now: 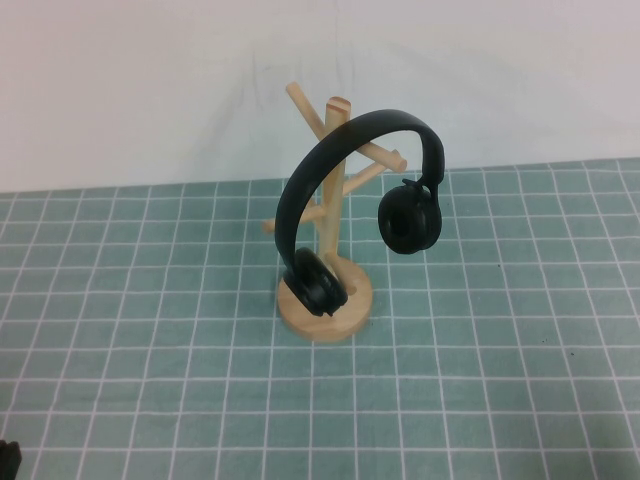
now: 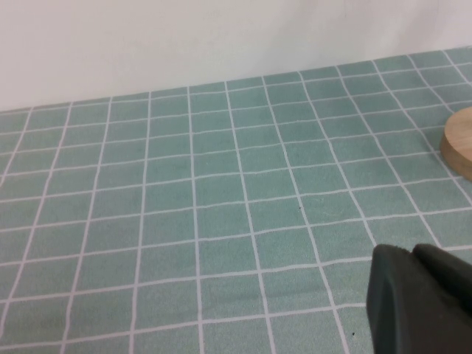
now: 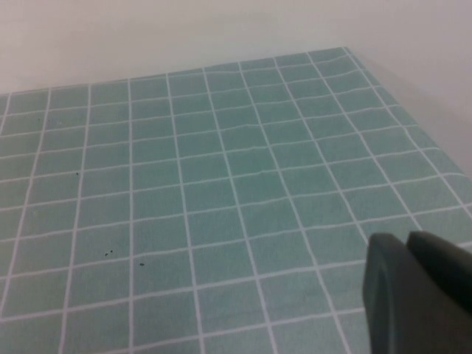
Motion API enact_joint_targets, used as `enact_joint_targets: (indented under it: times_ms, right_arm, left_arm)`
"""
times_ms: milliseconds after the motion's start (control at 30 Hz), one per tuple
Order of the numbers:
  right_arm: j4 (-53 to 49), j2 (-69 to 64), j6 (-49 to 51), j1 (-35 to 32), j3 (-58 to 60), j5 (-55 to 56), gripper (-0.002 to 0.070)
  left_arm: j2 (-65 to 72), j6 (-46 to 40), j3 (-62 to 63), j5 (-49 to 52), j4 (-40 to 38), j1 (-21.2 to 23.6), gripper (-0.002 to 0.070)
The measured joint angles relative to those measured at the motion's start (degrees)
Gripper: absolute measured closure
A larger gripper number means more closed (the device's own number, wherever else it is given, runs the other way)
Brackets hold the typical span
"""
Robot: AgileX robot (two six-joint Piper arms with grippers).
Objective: Take out the headphones from the headphone stand
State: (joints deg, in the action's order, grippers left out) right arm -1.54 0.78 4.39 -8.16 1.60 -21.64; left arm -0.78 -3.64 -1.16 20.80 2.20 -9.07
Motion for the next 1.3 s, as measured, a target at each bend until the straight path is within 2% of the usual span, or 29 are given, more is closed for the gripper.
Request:
enact_joint_targets:
  times_ms: [1067,1167,1300]
  right_arm:
    - [1.54,0.0,0.11,0.0,0.12,3.95,0.0684]
    - [1.54,0.0,0.21,0.0,0.12,6.47,0.0684]
    - [1.54,0.0,0.21,0.0,0.2,15.17,0.0684]
  left_arm:
    - [0.0,0.0,0.0,0.0,0.0,0.0,0.0681]
    - [0.0,0.0,0.0,0.0,0.0,0.0,0.0681]
    - [0.0,0.0,0.0,0.0,0.0,0.0,0.068]
